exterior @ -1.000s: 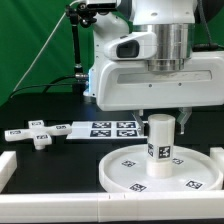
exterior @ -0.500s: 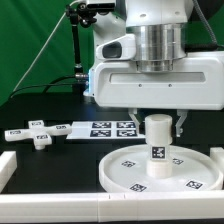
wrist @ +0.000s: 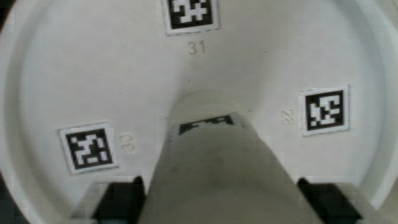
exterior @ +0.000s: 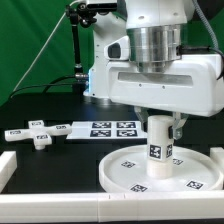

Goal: Assemble round table

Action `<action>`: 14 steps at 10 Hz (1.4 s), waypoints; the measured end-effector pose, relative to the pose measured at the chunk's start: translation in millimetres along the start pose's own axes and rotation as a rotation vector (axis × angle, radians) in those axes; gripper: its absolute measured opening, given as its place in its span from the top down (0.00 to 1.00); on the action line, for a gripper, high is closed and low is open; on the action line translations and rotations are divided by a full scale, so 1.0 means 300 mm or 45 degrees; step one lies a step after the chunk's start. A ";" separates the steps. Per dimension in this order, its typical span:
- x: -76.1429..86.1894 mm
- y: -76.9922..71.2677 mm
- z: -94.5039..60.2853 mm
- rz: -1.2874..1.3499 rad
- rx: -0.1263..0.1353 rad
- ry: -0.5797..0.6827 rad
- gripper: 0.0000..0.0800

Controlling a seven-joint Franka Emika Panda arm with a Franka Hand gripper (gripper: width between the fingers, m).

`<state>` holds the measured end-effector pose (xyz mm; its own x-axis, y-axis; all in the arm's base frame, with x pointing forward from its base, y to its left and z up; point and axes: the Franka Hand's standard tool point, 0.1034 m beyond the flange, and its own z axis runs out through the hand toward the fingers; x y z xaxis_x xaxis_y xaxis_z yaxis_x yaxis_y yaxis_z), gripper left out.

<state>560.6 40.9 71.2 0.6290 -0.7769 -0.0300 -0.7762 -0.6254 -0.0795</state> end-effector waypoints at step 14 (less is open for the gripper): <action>-0.002 -0.001 0.004 1.191 0.057 -0.120 0.49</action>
Offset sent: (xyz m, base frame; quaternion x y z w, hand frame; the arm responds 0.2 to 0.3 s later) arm -0.0012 -0.0086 -0.0031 -0.0045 -0.0182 0.2874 0.9576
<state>560.6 41.8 70.2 -0.2467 -0.9519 -0.1816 -0.9669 0.2544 -0.0201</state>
